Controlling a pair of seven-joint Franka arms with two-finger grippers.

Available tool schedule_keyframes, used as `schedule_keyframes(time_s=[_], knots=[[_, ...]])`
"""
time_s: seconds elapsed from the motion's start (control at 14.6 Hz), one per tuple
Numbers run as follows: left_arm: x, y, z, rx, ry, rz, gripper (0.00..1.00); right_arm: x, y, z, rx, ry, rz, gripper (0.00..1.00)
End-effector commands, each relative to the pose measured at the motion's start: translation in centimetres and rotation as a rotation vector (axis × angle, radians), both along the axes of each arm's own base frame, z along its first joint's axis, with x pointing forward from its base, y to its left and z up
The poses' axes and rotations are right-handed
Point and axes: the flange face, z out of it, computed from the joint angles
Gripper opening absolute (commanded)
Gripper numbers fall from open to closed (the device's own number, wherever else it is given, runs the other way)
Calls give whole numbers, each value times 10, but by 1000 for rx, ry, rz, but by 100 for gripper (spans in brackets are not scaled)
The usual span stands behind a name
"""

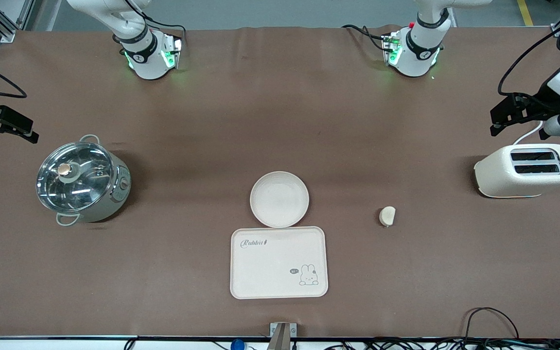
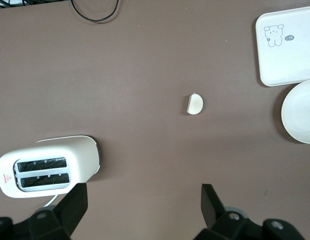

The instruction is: Place bun in plate and plate on tray

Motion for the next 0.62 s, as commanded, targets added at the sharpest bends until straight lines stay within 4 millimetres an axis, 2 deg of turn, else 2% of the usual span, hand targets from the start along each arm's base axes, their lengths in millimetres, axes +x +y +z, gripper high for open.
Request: schedule_keyframes(time_s=[0.0, 0.27, 0.34, 0.41, 0.55], knots=[[0, -4, 2, 15, 10, 3, 100, -3, -2, 6, -1, -12, 0, 100], [1, -3, 1, 17, 13, 1, 100, -1, 3, 7, 5, -29, 7, 100], [2, -4, -6, 18, 27, -4, 100, 1, 6, 5, 3, -32, 14, 100], [6, -3, -26, 21, 73, -21, 100, 4, 11, -3, 2, -20, 24, 100], [11, -11, -50, 16, 113, -36, 100, 11, 24, -16, 4, 0, 40, 100]])
